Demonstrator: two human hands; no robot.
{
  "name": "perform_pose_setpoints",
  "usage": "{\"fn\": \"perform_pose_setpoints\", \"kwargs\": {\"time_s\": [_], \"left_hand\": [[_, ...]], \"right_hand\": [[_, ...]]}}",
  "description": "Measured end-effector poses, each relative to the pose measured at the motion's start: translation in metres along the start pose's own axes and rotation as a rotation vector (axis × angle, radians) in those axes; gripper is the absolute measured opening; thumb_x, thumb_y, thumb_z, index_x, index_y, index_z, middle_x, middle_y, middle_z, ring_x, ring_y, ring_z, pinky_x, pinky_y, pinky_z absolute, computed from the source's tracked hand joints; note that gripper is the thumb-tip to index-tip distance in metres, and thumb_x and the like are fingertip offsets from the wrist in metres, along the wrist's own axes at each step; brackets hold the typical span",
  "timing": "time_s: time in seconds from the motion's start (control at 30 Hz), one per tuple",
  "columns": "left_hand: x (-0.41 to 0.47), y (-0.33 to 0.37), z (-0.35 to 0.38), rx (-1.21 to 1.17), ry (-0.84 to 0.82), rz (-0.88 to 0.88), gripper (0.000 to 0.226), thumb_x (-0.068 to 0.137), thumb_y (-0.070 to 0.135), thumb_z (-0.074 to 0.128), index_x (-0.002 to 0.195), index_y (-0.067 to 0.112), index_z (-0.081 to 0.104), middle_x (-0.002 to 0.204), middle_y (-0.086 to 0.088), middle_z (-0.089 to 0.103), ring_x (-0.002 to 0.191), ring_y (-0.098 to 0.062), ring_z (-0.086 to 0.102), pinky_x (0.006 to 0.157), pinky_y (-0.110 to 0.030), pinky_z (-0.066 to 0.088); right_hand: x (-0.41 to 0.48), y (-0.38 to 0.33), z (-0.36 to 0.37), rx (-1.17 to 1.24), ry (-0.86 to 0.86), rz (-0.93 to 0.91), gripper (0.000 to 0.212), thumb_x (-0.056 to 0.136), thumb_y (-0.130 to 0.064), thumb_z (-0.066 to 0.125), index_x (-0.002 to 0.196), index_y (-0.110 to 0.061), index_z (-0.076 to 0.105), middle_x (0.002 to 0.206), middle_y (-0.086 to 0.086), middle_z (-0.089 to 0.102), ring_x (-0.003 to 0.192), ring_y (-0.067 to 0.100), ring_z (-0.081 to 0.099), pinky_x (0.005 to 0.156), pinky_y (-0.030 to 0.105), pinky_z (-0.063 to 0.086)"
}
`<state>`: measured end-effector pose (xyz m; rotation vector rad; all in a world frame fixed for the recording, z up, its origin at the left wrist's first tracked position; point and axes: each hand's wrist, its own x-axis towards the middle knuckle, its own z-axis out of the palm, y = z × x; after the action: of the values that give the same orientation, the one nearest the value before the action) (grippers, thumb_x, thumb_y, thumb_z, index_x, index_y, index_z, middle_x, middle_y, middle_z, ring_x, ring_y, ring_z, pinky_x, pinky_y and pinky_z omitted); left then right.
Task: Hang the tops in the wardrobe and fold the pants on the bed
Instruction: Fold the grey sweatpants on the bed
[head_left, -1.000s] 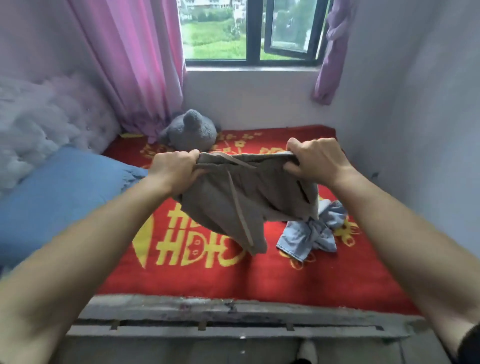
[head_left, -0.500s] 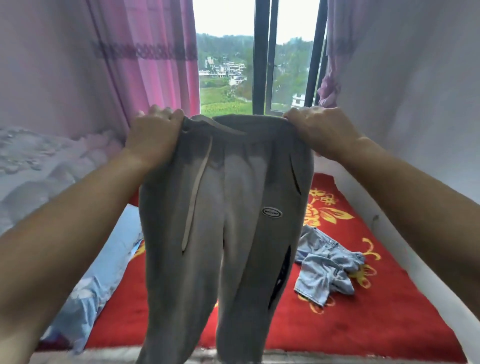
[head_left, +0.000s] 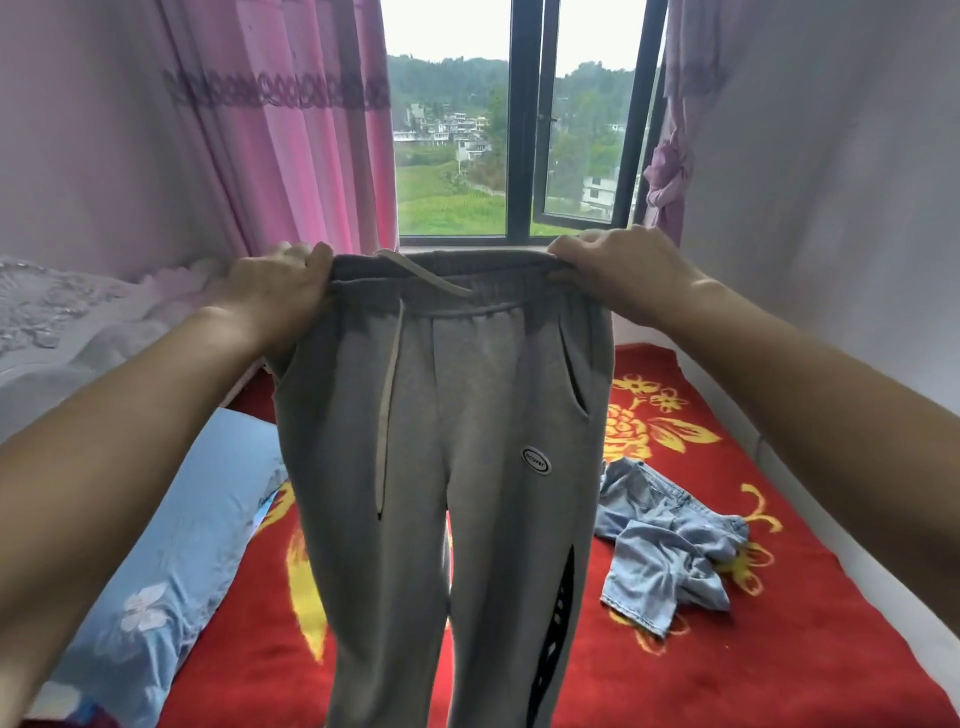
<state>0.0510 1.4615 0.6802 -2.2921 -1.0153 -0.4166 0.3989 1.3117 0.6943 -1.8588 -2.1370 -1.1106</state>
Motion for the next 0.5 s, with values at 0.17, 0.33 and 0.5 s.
{"fn": "perform_pose_setpoints", "kwargs": {"time_s": [0.17, 0.33, 0.5], "left_hand": [[0.085, 0.006, 0.046, -0.167, -0.128, -0.198, 0.029, 0.092, 0.006, 0.043, 0.12, 0.013, 0.041, 0.106, -0.016, 0.052, 0.094, -0.041, 0.058, 0.068, -0.046, 0.041], [0.189, 0.005, 0.085, -0.438, -0.027, -0.404, 0.022, 0.089, -0.001, 0.041, 0.104, 0.015, 0.038, 0.078, -0.008, 0.049, 0.079, -0.033, 0.052, 0.067, -0.043, 0.04], [0.268, -0.009, 0.076, -0.524, 0.284, -0.435, 0.031, 0.085, -0.01, 0.039, 0.11, 0.007, 0.047, 0.101, -0.017, 0.052, 0.09, -0.03, 0.046, 0.073, -0.042, 0.037]], "right_hand": [[0.057, 0.035, 0.067, 0.144, -0.035, 0.13, 0.025, 0.099, -0.01, 0.052, 0.121, -0.021, 0.055, 0.087, 0.01, 0.061, 0.076, 0.032, 0.063, 0.064, 0.036, 0.046], [0.12, 0.083, 0.13, 0.346, 0.004, 0.329, 0.042, 0.092, -0.003, 0.047, 0.127, -0.021, 0.061, 0.099, 0.013, 0.059, 0.086, 0.03, 0.06, 0.07, 0.033, 0.044], [0.177, 0.126, 0.147, 0.409, 0.194, 0.438, 0.04, 0.09, -0.012, 0.052, 0.125, -0.029, 0.06, 0.094, 0.006, 0.048, 0.084, 0.03, 0.062, 0.071, 0.028, 0.043]]}}
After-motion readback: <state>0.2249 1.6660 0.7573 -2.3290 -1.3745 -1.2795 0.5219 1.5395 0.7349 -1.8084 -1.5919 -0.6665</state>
